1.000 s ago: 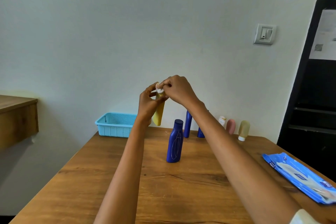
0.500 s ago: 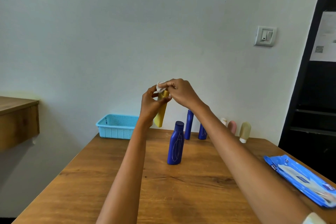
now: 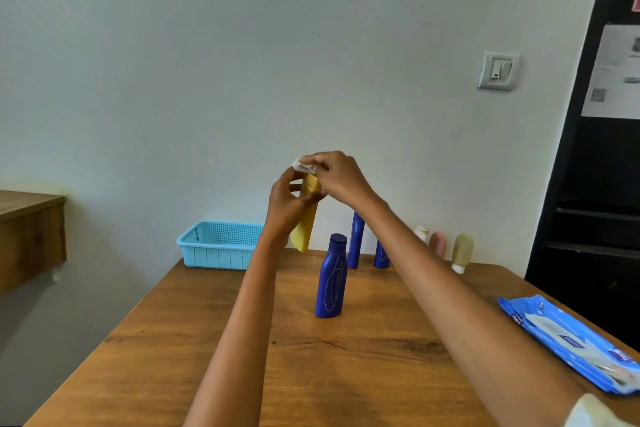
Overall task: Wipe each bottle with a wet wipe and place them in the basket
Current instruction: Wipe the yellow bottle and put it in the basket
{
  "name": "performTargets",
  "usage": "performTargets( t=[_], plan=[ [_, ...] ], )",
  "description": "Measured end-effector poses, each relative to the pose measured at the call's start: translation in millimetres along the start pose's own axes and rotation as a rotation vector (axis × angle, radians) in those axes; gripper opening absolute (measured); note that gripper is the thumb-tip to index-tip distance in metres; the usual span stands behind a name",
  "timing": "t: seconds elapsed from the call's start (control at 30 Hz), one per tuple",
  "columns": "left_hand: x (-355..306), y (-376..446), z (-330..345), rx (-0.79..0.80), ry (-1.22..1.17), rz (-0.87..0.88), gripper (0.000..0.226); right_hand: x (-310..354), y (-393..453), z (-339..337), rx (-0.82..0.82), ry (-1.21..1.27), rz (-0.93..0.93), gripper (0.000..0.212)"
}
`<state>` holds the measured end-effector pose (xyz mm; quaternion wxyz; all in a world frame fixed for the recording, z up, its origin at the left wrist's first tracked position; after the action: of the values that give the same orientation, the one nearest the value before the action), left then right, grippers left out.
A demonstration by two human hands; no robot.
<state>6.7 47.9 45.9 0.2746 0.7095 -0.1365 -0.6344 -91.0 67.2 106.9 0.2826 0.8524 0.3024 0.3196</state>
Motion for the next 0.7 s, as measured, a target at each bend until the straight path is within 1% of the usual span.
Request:
performTargets(
  t=[0.1,0.17,0.33,0.37,0.43,0.5,0.6,0.67,0.7],
  plan=[
    [4,1,-4,-0.006,0.009,-0.014,0.070,0,-3,-4,-0.023,-0.008,-0.013,0.025],
    [10,2,-4,-0.013,0.015,-0.043,0.072,-4,-3,-9,-0.023,0.003,-0.011,0.023],
    [10,4,-4,-0.021,-0.042,-0.071,0.070,-16,-6,-22,-0.221,0.173,0.045,0.025],
    [7,4,-5,-0.025,-0.054,-0.062,0.069,-16,-7,-20,-0.216,0.207,0.055,0.026],
    [2,5,-7,-0.039,-0.076,-0.041,0.068,-16,-8,-9,-0.155,0.258,0.062,0.027],
    [1,6,-11,-0.052,-0.068,-0.024,0.068,-14,-12,-4,-0.131,0.278,0.041,0.026],
    [5,6,-18,-0.075,-0.093,-0.037,0.067,-16,-19,-11,-0.237,0.324,0.051,0.022],
    [6,6,-22,-0.093,-0.160,-0.066,0.066,-23,-23,-12,-0.321,0.443,0.129,0.021],
    [5,6,-23,-0.096,-0.203,-0.077,0.064,-27,-25,-8,-0.334,0.534,0.189,0.020]
  ],
)
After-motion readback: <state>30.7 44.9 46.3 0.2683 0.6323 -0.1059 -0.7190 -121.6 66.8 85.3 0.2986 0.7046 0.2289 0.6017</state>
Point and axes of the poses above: each hand's wrist, its own y-axis towards the middle knuckle, its own z-axis out of the palm, x = y × z, the point moved 8 cm from there along y, towards the middle knuckle, and after that the axes turned 9 degrees about -z, right-handed, at the moved point
